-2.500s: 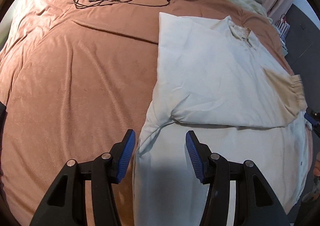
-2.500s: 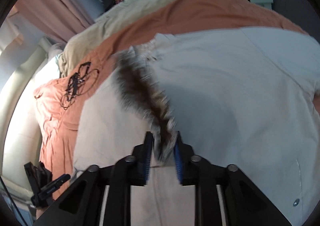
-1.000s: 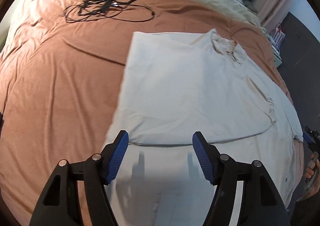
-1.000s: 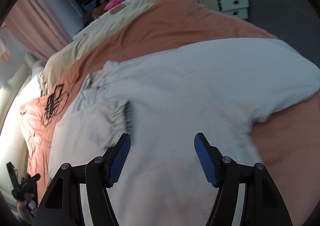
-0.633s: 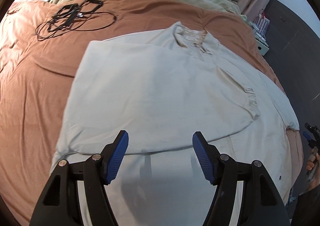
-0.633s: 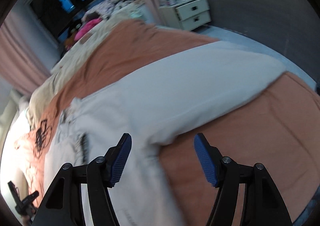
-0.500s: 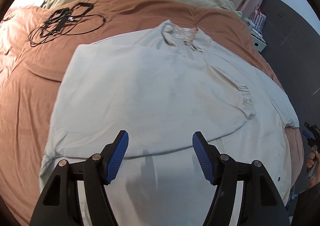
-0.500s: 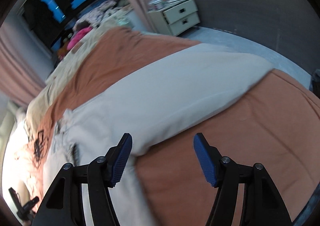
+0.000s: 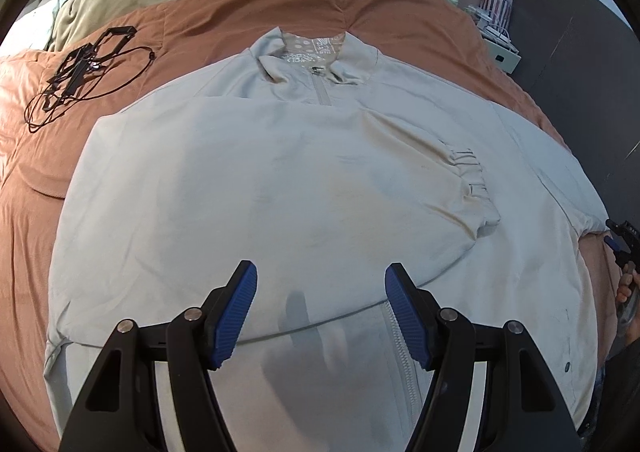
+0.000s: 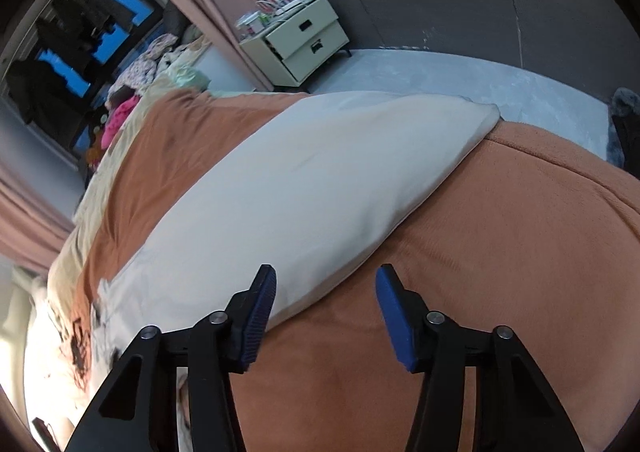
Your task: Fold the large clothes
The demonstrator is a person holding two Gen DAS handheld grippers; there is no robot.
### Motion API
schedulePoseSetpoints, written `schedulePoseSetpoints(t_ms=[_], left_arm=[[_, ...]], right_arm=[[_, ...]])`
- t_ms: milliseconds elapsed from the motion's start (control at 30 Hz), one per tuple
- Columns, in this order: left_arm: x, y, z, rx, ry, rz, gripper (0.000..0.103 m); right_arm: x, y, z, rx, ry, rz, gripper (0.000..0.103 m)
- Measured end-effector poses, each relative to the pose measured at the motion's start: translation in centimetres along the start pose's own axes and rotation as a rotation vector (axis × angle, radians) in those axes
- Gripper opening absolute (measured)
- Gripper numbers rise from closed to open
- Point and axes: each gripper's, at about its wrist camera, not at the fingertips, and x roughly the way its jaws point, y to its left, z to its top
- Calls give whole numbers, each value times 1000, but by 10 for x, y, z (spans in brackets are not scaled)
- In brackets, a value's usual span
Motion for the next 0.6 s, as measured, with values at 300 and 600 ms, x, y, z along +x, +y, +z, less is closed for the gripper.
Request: schedulePoseSetpoints(t_ms=[300, 600], left_arm=[[8, -6, 3, 11, 15, 20, 67], [-15, 8, -1, -14, -20, 4, 67]], right_arm=[[28, -25, 22, 89, -15, 6, 29], [-35, 49, 52, -85, -142, 76, 5]])
